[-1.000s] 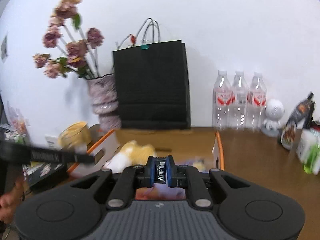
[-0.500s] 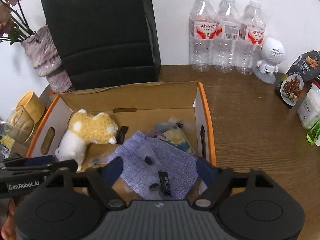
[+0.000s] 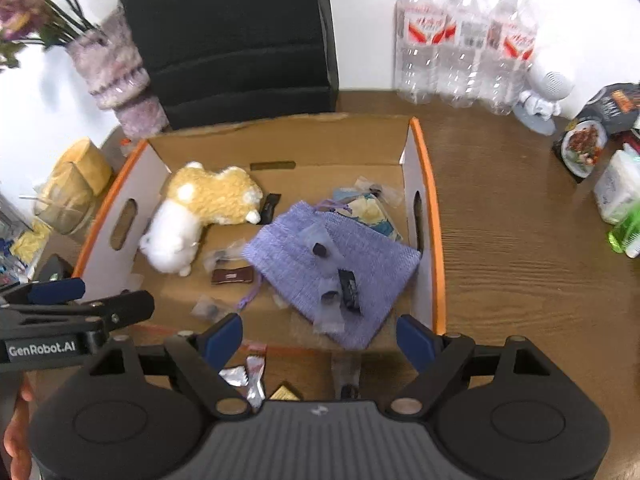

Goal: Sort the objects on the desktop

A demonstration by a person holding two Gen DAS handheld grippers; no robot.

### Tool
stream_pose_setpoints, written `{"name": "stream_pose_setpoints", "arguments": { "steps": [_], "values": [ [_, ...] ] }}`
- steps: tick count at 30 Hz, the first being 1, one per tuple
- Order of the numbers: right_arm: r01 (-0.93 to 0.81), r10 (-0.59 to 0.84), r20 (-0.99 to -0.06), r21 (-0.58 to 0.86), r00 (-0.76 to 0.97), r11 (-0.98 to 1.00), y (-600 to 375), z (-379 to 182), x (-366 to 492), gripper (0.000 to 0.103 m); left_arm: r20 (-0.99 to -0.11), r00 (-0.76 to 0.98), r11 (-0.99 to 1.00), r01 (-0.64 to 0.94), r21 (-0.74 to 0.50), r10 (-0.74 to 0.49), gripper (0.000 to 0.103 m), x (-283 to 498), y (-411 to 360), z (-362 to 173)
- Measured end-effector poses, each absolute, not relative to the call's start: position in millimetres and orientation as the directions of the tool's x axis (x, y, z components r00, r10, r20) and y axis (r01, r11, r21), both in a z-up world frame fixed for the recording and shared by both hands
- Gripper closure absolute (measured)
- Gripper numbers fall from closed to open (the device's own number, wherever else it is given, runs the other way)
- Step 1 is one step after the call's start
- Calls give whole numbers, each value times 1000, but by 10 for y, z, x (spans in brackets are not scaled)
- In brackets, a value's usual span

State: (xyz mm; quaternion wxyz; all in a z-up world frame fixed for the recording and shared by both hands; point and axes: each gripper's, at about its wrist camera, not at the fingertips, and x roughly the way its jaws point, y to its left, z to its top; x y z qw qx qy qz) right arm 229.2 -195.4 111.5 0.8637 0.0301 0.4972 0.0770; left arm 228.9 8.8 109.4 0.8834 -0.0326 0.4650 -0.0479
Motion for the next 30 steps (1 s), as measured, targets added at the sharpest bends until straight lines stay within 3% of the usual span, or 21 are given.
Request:
{"name": "stream_pose_setpoints", "arguments": {
  "steps": [7, 12, 22, 30],
  "values": [
    [-128, 184, -717, 132, 672, 983, -1978, 1182, 1277, 11, -707, 706, 999, 27, -42, -49, 0, 1261, 86, 1095],
    [-167, 235, -628, 166, 742, 972, -1971, 811, 473, 9, -674, 738, 998, 5, -65, -47, 0, 505, 143, 616],
    [-153, 203, -680, 134, 705, 979, -1861, 118, 77, 8, -662, 750, 1000, -11, -12, 0, 0, 93, 171, 160],
    [-157, 166, -657, 73, 735, 985, -1793, 28, 12, 8, -661, 751, 1000, 10, 3, -6, 0, 83, 100, 20]
  ]
}}
